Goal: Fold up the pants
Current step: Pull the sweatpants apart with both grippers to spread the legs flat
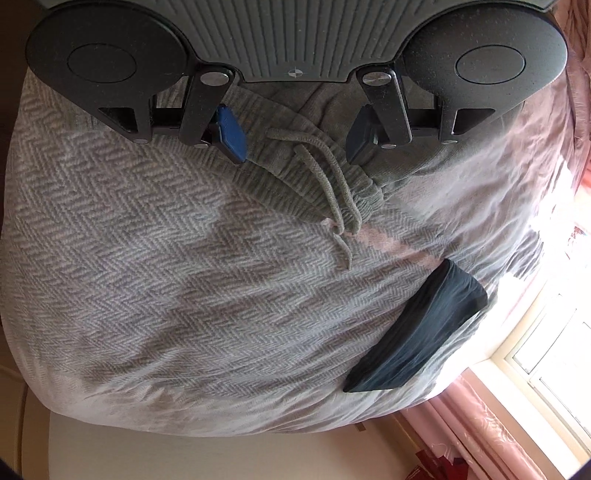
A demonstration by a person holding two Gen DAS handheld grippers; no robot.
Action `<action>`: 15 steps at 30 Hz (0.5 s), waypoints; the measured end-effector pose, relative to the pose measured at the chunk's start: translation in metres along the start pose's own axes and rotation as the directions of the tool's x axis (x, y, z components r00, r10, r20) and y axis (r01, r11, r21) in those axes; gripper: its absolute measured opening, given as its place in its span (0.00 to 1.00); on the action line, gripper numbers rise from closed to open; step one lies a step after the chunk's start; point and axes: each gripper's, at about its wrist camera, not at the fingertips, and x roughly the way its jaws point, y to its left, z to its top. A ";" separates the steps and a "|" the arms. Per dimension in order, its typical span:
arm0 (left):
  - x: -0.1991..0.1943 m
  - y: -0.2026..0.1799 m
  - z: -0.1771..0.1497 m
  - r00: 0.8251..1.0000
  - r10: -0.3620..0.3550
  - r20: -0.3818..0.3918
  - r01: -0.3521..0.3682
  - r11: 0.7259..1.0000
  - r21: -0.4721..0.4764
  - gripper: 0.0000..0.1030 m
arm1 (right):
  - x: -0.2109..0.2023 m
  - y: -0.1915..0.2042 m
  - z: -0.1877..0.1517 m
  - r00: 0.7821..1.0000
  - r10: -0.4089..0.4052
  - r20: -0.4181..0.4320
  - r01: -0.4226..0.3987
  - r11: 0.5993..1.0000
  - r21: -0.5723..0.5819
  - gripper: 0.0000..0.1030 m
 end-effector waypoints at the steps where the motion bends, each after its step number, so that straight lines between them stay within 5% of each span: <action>1: 0.004 -0.004 0.001 1.000 0.008 0.028 -0.008 1.000 0.011 0.22 | 0.000 0.000 0.000 1.000 -0.006 0.002 0.006 1.000 0.000 0.55; 4: -0.003 -0.021 0.004 0.990 0.041 0.134 -0.058 0.990 0.125 0.10 | -0.001 -0.001 0.002 1.000 -0.021 0.009 0.021 1.000 -0.007 0.55; 6: -0.009 -0.027 0.002 0.980 0.074 0.187 -0.117 0.966 0.230 0.12 | -0.002 -0.003 0.005 1.000 -0.008 0.015 0.008 1.000 -0.017 0.55; 9: 0.002 -0.031 -0.003 0.969 0.194 0.154 -0.233 0.925 0.300 0.31 | -0.001 -0.010 0.012 1.000 0.005 0.022 -0.004 0.999 -0.039 0.55; 11: -0.004 -0.040 -0.006 0.954 0.243 0.177 -0.289 0.904 0.316 0.36 | 0.003 -0.017 0.021 0.999 0.044 0.019 -0.044 0.998 -0.034 0.55; 15: -0.038 -0.051 -0.018 0.944 0.269 0.192 -0.313 0.914 0.259 0.34 | 0.019 -0.017 0.048 0.983 0.183 0.015 -0.182 0.982 -0.052 0.55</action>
